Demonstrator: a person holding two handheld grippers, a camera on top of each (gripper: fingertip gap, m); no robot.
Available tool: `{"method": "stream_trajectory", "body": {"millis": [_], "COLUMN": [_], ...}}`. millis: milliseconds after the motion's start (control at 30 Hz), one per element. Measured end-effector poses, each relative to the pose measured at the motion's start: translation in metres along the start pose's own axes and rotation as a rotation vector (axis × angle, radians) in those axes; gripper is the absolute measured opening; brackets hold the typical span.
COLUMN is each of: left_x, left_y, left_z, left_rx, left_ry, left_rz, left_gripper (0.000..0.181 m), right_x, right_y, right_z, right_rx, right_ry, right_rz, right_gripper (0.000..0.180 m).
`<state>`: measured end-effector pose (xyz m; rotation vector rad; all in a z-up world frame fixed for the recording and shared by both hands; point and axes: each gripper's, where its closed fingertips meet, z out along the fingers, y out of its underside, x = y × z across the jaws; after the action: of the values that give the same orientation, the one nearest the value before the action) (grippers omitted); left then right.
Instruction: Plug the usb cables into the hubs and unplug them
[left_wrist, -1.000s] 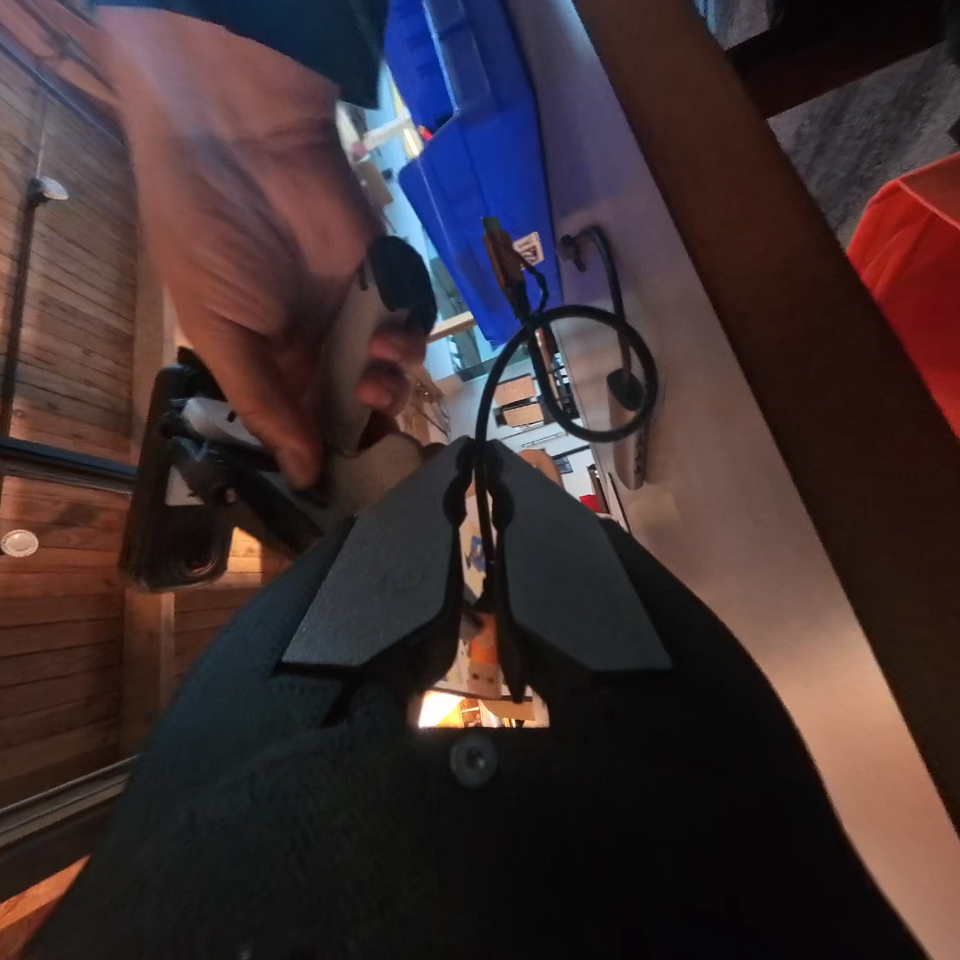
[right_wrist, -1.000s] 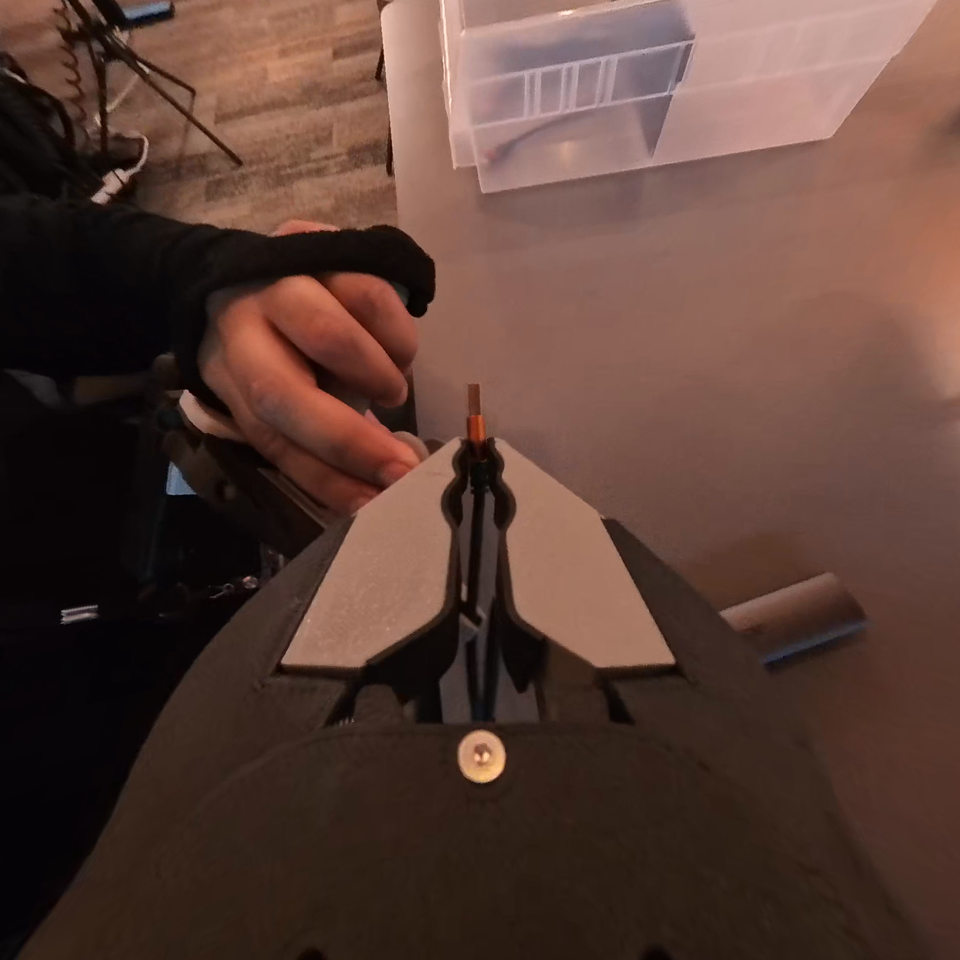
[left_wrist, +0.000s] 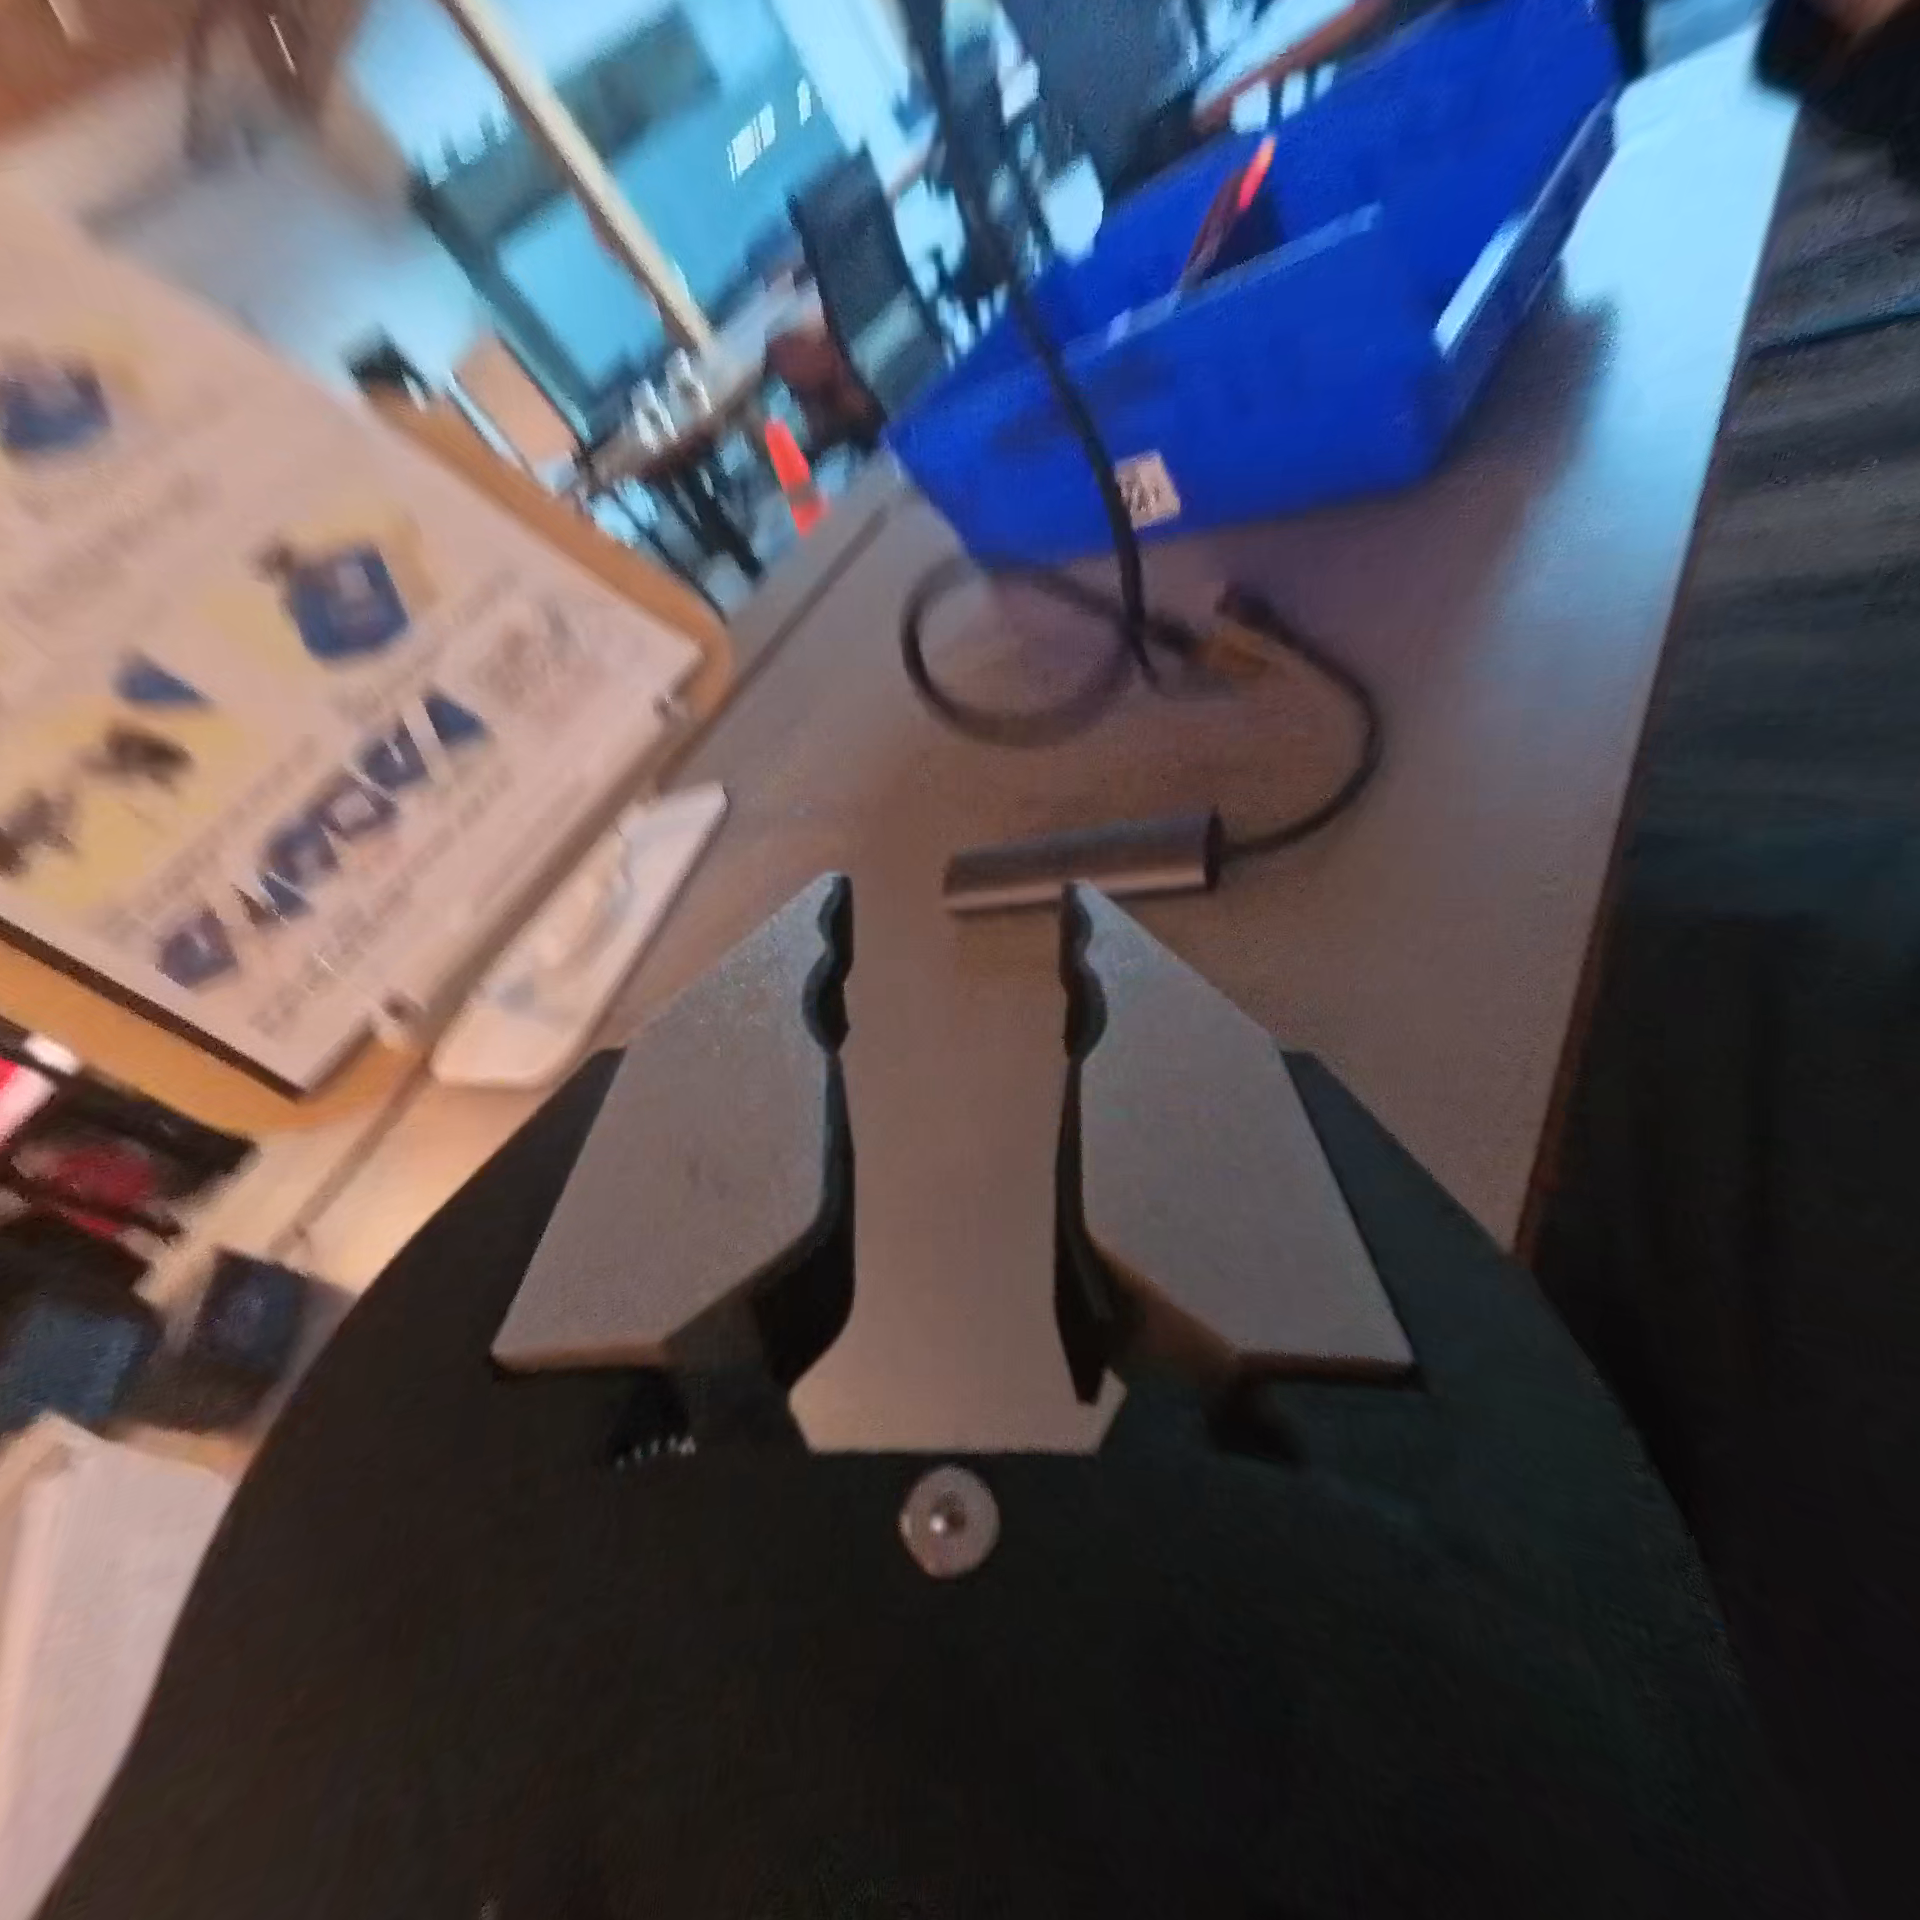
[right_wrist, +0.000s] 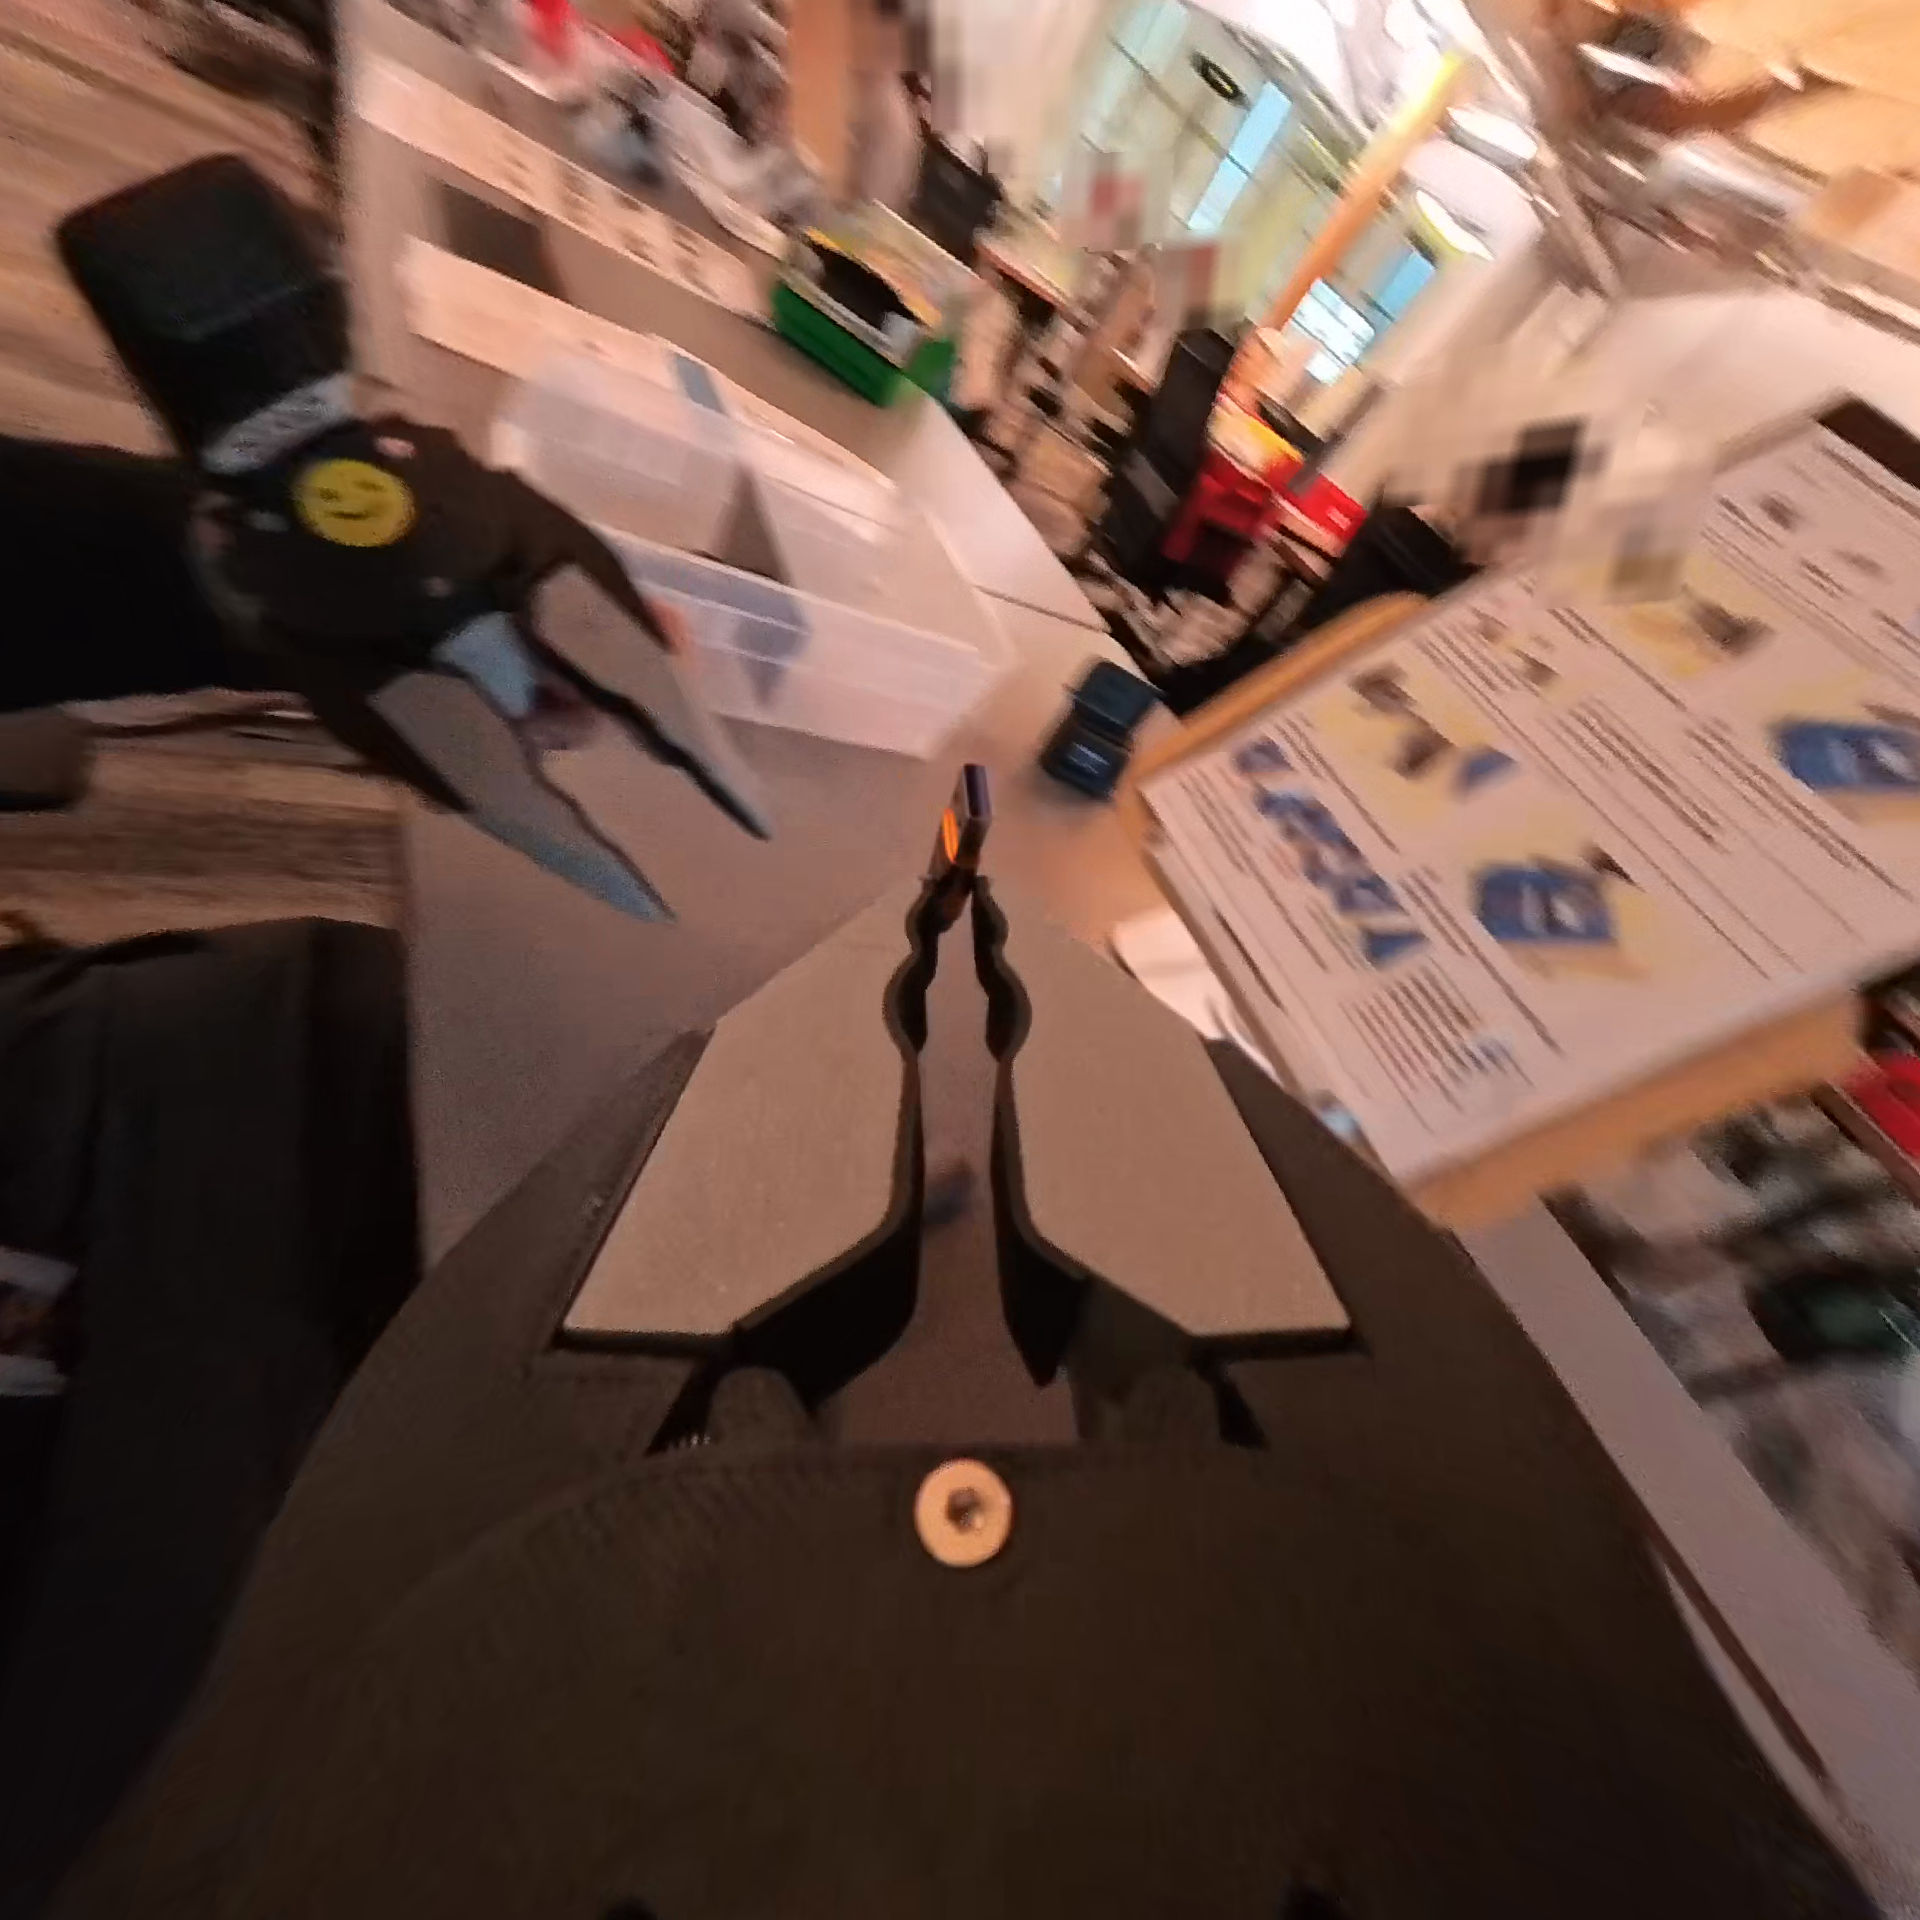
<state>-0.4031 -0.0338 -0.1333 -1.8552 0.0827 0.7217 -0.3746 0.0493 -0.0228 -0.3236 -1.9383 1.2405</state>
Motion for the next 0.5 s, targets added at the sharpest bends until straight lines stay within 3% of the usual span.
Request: {"method": "stream_trajectory", "body": {"millis": [100,200,367,500], "left_x": [0.011,0.024,0.071,0.065], "left_y": [0.021,0.017,0.008,0.003], "left_z": [0.02,0.047,0.068,0.089], "left_rx": [-0.064,-0.029,-0.092,-0.261], "left_ry": [0.08,0.19,0.743,0.958], "left_rz": [-0.096,0.045,0.369,0.393], "left_gripper": [0.042,0.05,0.059,0.061], "right_x": [0.031,0.046,0.043,0.045], "right_y": [0.026,0.047,0.045,0.046], "right_z": [-0.02,-0.033,-0.038,-0.045], "right_rx": [-0.141,-0.25,-0.209,-0.208], "right_ry": [0.138,0.208,0.152,0.158], "right_rz": [0.006,-0.001,0.042,0.027], "right_gripper": [0.002,0.003,0.002,0.002]}}
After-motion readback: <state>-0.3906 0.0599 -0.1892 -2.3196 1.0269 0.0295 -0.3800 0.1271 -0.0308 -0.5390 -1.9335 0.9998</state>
